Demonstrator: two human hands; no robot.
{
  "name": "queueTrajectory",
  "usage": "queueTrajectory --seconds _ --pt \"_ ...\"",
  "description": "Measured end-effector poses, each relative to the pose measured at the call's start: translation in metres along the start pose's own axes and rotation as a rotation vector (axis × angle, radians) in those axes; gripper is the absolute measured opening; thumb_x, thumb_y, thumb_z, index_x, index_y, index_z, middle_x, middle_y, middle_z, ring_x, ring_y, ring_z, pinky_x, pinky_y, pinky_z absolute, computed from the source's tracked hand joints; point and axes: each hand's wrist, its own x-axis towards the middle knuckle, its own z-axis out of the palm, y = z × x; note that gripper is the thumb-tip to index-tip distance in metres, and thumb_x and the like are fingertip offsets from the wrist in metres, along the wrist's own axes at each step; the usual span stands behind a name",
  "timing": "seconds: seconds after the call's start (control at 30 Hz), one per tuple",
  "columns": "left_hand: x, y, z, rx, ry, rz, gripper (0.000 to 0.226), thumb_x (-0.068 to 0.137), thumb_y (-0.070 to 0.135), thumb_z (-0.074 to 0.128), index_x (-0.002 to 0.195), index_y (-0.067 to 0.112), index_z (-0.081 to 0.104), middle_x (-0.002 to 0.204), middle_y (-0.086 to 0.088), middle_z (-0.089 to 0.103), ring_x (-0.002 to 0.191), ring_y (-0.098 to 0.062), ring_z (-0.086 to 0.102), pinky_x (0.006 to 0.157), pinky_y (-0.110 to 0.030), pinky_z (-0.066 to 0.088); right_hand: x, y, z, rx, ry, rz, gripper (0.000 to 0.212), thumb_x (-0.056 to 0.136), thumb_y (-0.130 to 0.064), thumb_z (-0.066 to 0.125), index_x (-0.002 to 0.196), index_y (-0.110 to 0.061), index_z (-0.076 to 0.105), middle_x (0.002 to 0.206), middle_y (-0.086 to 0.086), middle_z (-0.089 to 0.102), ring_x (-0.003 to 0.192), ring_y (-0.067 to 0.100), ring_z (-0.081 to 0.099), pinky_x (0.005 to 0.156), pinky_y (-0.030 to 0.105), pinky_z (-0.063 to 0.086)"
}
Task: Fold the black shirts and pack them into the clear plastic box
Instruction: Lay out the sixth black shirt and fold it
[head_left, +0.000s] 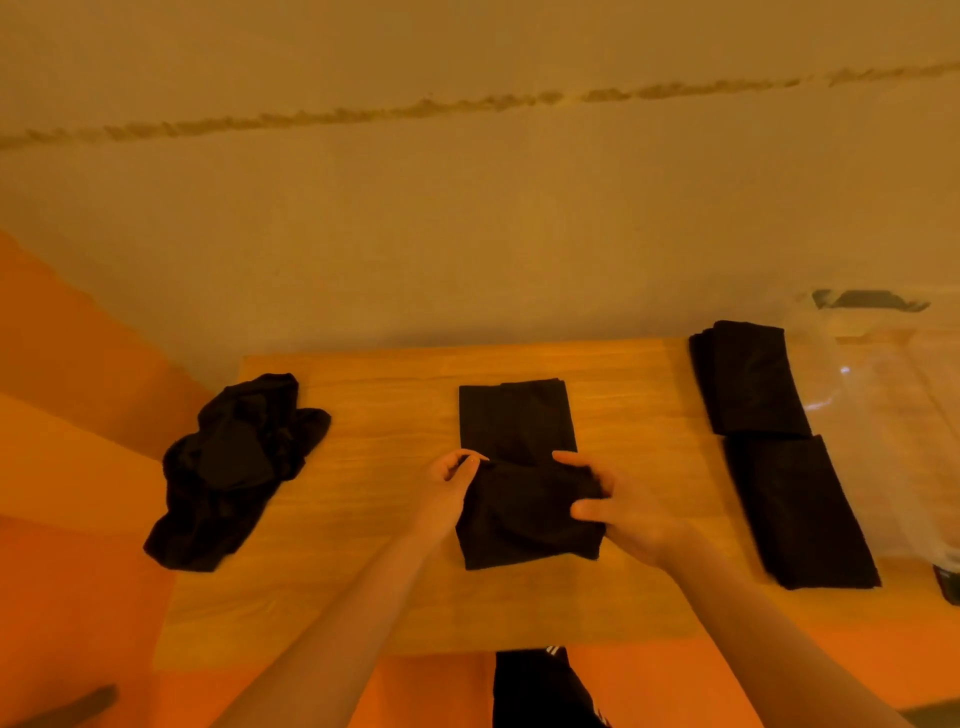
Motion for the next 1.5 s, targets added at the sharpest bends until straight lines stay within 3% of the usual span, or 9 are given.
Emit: queueTrajectory --seconds 0.17,0.3,0.43,0.53,0.6,0.73,0.93,1.13,1.5 --pt "0.037 0.008 -0.004 -0.073 -0.092 -0.086 0.013 0.092 0.014 0.054 0.098 0.024 0.061 0.104 0.005 0.060 0.098 -0.006 0.057 0.074 -0.016 0.048 0.048 -0.020 -0.014 -0.187 0.224 -0.044 0.016 0.087 -0.008 0.058 0.097 -0.019 0.064 0.103 0.005 0.065 0.103 0.022 0.061 0.080 0.028 0.050" --pt "0.068 0.011 -0.007 -0.002 -0.180 -0.126 0.033 0.086 0.010 0.061 0.113 0.029 0.056 0.101 0.005 0.065 0.095 -0.007 0.061 0.075 -0.019 0.049 0.084 -0.048 -0.027 -0.315 0.319 -0.130 0.021 0.092 -0.008 0.051 0.096 -0.023 0.064 0.106 0.003 0.063 0.100 0.016 0.061 0.079 0.023 0.050" --pt "0.095 0.014 -0.001 0.038 0.035 -0.153 0.021 0.092 0.021 0.055 0.112 0.020 0.058 0.100 0.006 0.061 0.094 -0.008 0.058 0.076 -0.020 0.048 0.119 -0.059 -0.038 -0.508 0.339 -0.123 0.023 0.088 -0.013 0.060 0.109 -0.023 0.060 0.114 -0.001 0.059 0.105 0.012 0.055 0.086 0.025 0.049" --pt "0.112 0.011 0.006 0.101 0.138 -0.176 0.023 0.094 0.024 0.051 0.114 0.017 0.058 0.105 0.004 0.060 0.102 -0.013 0.057 0.088 -0.029 0.048 0.130 -0.064 -0.042 -0.374 0.234 -0.055 0.037 0.085 0.000 0.061 0.116 -0.019 0.056 0.102 -0.004 0.060 0.085 0.001 0.059 0.066 0.014 0.053" --pt "0.116 0.011 0.011 0.106 0.160 -0.173 0.017 0.094 0.025 0.051 0.109 0.018 0.056 0.098 0.008 0.058 0.098 -0.012 0.056 0.081 -0.024 0.045 0.137 -0.063 -0.044 -0.384 0.231 -0.062 0.035 0.084 0.004 0.059 0.112 -0.018 0.058 0.104 -0.004 0.060 0.086 0.001 0.059 0.065 0.013 0.052" --pt "0.118 0.013 0.018 0.121 0.142 -0.093 0.015 0.087 0.021 0.062 0.099 0.021 0.053 0.086 0.015 0.055 0.080 0.002 0.054 0.064 -0.011 0.041 0.147 -0.056 -0.045 -0.508 0.281 -0.171 0.026 0.087 -0.001 0.058 0.097 -0.025 0.062 0.102 -0.008 0.060 0.104 0.012 0.057 0.087 0.024 0.048" --pt "0.130 0.013 0.017 0.094 0.343 -0.022 0.004 0.092 0.019 0.055 0.089 0.021 0.057 0.081 0.007 0.059 0.074 -0.006 0.056 0.064 -0.016 0.044 0.158 -0.055 -0.039 -0.580 0.411 -0.245 0.018 0.093 -0.012 0.052 0.103 -0.021 0.064 0.102 -0.008 0.062 0.099 0.008 0.055 0.082 0.015 0.045" --pt "0.145 0.008 0.017 0.433 0.299 0.077 0.022 0.094 0.021 0.050 0.114 0.012 0.056 0.099 0.005 0.055 0.092 -0.007 0.051 0.077 -0.020 0.041 0.167 -0.055 -0.037 -0.848 0.432 -0.287 0.025 0.092 -0.017 0.054 0.116 -0.012 0.061 0.116 0.001 0.061 0.103 0.007 0.051 0.073 0.003 0.037" --pt "0.155 0.010 0.016 0.734 0.342 0.133 0.022 0.098 0.025 0.041 0.109 0.011 0.054 0.071 0.005 0.052 0.056 -0.004 0.045 0.044 -0.018 0.028 0.176 -0.060 -0.038 -0.965 0.484 -0.278 0.028 0.094 -0.019 0.052 0.118 -0.008 0.059 0.119 0.005 0.059 0.108 0.018 0.055 0.082 0.016 0.038"
